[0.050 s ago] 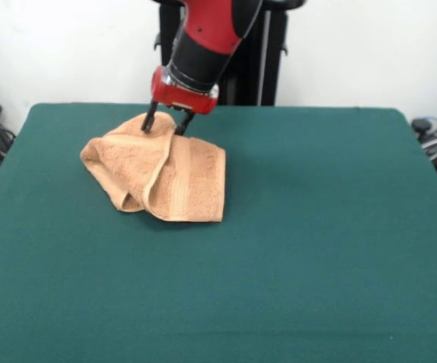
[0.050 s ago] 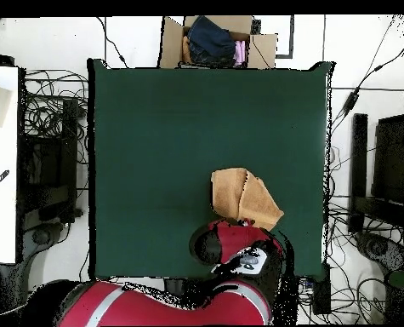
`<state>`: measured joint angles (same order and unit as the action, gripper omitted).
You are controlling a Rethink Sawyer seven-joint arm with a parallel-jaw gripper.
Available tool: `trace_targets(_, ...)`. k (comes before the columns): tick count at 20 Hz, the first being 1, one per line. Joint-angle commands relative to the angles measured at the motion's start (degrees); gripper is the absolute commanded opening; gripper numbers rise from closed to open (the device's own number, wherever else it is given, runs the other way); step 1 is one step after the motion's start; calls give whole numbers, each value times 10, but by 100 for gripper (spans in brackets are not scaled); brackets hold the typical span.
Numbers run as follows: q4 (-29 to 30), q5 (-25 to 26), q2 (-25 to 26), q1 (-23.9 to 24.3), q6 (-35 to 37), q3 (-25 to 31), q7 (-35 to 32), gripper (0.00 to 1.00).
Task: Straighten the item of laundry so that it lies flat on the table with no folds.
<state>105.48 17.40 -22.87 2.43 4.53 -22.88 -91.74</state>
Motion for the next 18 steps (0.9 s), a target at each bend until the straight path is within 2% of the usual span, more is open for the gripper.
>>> trace_targets(1, 17, -13, 13, 0, -10, 61, -98, 100)
trace_targets(18, 20, -4, 6, -5, -1, 56, -88, 100)
